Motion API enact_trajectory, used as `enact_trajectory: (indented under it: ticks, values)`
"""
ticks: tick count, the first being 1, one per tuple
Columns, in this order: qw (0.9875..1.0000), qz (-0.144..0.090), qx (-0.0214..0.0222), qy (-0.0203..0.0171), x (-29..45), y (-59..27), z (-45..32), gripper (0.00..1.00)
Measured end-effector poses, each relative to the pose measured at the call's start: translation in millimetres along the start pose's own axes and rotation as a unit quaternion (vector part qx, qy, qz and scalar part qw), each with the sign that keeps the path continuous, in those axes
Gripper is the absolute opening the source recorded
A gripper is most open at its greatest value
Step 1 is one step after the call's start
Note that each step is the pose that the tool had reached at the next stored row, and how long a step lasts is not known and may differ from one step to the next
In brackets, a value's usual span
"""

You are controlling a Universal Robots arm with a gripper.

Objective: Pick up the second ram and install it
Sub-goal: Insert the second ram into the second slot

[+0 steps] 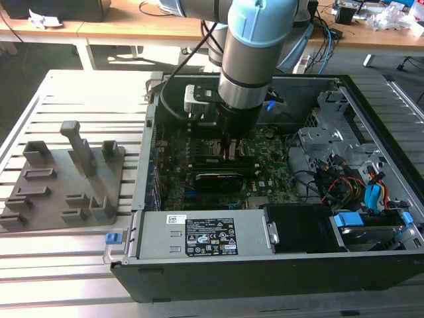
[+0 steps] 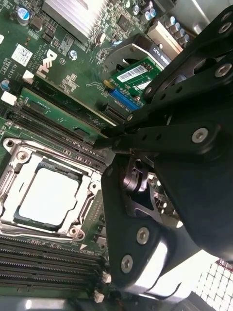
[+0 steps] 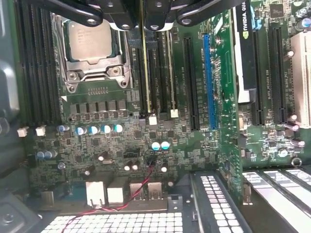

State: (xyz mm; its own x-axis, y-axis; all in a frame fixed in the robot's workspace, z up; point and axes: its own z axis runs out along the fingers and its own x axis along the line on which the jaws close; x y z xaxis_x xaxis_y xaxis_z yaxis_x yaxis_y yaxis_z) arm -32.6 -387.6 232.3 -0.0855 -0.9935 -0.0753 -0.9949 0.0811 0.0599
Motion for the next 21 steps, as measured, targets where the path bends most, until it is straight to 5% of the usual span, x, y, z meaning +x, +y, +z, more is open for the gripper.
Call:
enact_trajectory:
  ticks: [3, 21]
  values:
    - [1.0, -0.007, -0.0001, 0.0047, -1.2, 0.2, 0.5, 0.14]
    - [1.0, -0.007, -0.0001, 0.0048, -2.6, 1.5, 9.5, 0.14]
